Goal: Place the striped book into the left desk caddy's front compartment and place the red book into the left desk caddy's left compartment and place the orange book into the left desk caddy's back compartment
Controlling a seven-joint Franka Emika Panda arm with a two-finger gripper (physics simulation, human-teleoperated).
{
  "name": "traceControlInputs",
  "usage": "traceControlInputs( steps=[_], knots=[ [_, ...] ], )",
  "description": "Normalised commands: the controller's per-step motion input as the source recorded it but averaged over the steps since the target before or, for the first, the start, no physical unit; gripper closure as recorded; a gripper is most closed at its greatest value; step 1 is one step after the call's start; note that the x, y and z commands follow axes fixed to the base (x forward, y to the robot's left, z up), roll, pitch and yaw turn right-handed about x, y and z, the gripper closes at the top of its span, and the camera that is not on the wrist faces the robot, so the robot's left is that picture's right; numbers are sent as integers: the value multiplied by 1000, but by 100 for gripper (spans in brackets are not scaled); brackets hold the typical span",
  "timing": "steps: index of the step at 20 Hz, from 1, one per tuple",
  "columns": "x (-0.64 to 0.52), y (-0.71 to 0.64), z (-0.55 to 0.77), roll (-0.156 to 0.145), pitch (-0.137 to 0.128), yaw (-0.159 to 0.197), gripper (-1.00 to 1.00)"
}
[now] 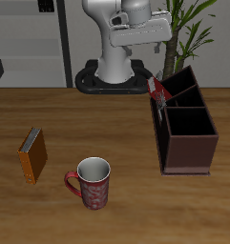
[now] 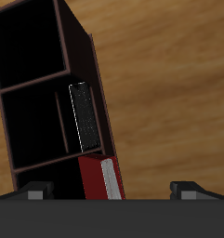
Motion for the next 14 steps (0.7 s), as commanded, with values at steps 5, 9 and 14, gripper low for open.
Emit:
traceControlInputs(
  steps=[5, 9, 14],
  knots=[
    [332, -274, 196, -96, -18, 47, -100],
    [327, -355, 241, -112, -30, 27, -100],
    [432, -379, 181, -102, 6, 36, -100]
  ],
)
